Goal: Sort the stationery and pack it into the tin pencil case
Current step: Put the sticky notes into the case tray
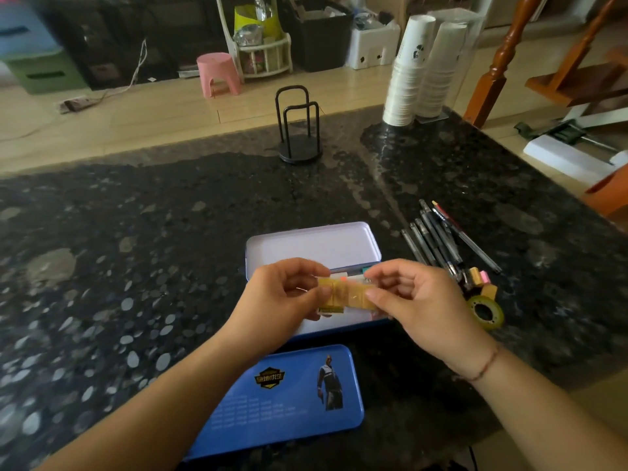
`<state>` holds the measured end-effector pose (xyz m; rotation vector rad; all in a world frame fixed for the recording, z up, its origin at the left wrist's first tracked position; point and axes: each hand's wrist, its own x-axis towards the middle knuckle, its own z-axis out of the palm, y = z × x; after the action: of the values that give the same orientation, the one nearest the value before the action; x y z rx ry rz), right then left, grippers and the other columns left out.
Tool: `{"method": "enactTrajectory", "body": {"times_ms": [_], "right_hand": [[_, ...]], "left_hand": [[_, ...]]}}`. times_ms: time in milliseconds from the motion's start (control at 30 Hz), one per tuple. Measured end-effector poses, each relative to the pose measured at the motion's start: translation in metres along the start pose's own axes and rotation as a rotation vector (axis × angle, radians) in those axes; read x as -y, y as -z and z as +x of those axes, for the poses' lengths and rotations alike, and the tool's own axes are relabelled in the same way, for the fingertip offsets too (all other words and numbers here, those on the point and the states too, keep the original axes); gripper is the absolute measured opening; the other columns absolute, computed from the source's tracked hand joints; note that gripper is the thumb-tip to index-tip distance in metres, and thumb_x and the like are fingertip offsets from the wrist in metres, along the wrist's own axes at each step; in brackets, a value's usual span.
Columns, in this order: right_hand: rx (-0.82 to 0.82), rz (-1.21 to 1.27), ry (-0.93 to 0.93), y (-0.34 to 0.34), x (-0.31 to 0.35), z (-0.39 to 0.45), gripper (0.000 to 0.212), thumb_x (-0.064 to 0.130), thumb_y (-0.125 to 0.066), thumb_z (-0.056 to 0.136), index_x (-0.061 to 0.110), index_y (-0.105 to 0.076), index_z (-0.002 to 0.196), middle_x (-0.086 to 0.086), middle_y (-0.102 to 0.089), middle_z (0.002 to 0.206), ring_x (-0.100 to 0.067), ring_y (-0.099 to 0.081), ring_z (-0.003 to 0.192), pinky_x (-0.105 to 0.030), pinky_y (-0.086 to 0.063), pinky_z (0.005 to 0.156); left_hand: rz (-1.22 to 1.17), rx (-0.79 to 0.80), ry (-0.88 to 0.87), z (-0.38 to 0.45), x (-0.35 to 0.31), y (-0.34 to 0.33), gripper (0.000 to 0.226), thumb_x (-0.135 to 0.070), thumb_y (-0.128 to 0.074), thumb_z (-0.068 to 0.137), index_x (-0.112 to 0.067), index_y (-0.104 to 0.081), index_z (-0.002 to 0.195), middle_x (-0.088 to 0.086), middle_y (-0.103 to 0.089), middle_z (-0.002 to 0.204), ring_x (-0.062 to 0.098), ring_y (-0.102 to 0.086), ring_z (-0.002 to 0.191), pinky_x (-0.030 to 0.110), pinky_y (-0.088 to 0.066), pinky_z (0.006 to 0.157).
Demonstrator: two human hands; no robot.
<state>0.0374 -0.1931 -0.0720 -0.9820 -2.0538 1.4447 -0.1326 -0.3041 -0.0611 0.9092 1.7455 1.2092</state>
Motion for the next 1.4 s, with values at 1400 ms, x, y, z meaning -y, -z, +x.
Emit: {"method": "enactTrajectory", "body": {"times_ms": [1400], "right_hand": [[0.047,-0.838,0.518,-0.002,-0.033,0.000,0.031,0.048,-0.051,0.089,0.031,-0.067,0.110,0.015,-0.063,0.103,-0.010,-0.049,0.097,-0.029,-0.046,0.075]], "left_hand": [[1.011,0.075,-0.516,0.008,0.058,0.026,0.058,-0.064,-0.061,0.075,-0.035,-0.057,0.124,-0.018,-0.050,0.132,0.014,-0.037,0.127,0.047,-0.036,0.104]]}}
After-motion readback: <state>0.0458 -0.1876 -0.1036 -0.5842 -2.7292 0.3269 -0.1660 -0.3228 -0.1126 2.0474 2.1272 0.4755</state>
